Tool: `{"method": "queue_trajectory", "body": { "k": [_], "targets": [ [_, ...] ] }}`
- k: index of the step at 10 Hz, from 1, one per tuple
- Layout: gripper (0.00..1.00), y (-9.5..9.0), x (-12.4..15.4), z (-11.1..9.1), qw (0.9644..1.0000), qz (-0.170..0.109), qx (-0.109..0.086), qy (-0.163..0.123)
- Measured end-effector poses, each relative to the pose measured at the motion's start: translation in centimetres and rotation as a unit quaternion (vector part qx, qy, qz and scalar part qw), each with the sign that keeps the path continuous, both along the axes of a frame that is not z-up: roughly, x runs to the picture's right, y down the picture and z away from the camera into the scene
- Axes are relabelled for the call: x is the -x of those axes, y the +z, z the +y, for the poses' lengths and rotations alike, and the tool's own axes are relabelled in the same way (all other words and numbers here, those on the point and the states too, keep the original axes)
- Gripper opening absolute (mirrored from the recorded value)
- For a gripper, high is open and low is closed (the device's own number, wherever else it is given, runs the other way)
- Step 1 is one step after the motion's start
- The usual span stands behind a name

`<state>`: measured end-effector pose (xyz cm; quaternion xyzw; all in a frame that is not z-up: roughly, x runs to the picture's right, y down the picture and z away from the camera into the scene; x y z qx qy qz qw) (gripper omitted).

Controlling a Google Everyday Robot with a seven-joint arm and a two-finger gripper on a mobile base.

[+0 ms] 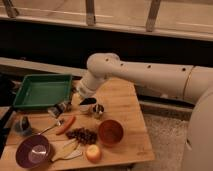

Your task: Place brush in purple bowl

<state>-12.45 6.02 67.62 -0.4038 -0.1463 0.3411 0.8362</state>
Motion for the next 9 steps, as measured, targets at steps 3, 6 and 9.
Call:
{"method": "queue_trajectory", "body": {
  "k": [3,6,9],
  "targets": [
    [0.12,0.0,0.0,0.0,1.0000,-0.001,0.000,0.000],
    [0.12,0.0,0.0,0.1,1.0000,-0.003,0.002,-0.008],
    [0.12,-0.7,3.6,2.1,0.9985,-0.018,-0.003,-0.052]
  ]
}}
